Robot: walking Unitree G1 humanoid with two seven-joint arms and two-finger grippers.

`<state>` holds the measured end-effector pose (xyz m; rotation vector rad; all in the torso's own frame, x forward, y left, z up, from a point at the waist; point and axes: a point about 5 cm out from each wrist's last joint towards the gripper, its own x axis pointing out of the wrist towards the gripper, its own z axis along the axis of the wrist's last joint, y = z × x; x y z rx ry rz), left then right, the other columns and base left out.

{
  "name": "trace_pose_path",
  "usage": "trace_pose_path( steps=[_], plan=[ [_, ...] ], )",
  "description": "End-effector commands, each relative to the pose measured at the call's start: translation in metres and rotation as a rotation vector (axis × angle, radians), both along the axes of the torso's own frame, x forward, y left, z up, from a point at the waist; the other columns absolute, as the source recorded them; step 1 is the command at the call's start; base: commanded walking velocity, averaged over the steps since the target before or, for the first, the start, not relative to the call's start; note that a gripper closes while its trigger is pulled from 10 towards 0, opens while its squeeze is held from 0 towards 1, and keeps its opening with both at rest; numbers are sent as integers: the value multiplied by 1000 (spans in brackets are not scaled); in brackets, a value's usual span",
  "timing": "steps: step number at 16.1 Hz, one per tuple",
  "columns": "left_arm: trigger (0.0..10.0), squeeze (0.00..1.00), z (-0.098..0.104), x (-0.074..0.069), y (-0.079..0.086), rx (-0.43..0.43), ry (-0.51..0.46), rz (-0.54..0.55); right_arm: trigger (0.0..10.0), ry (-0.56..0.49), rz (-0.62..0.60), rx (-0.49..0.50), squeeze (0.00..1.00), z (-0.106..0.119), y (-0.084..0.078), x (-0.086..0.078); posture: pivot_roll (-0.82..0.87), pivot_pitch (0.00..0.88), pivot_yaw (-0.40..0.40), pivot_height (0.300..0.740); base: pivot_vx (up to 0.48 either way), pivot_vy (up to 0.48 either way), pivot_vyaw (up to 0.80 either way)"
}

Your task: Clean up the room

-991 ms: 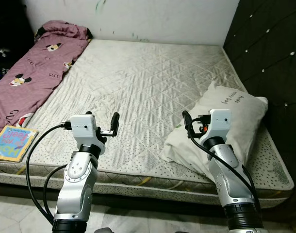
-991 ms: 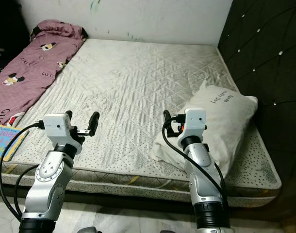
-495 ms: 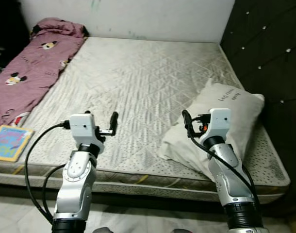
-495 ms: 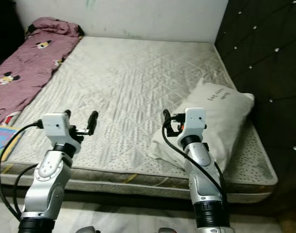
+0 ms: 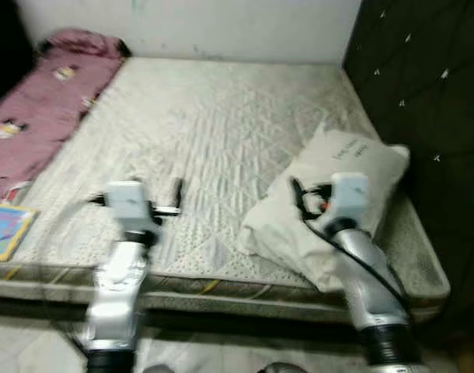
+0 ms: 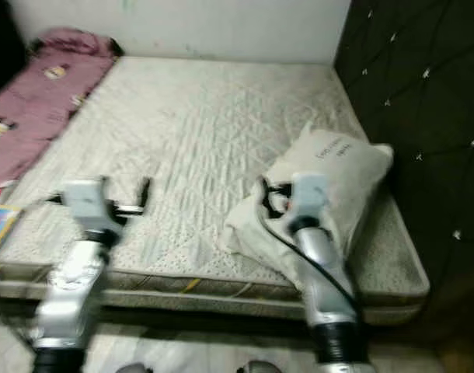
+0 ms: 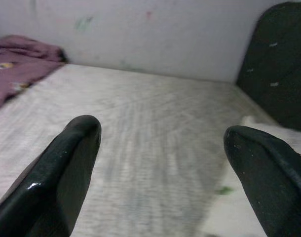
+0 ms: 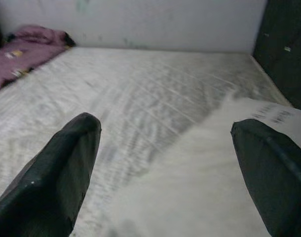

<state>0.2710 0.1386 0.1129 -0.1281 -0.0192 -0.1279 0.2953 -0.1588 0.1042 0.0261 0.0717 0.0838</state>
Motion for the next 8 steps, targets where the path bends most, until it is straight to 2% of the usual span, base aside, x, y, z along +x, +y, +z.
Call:
trace_pose_path(
  steps=[1,4,8],
  plan=[
    [10000,0,0,1,7,21,2,24,10000,-20,10,5,0,5,3,2,-110,0,-5,740,0,-334,0],
    [10000,0,0,1,7,22,2,22,10000,-19,10,6,0,5,3,2,-108,0,-5,740,0,-316,0],
    [10000,0,0,1,7,18,6,33,10000,-18,9,6,0,5,3,2,-107,0,-5,740,0,0,0]
  ],
)
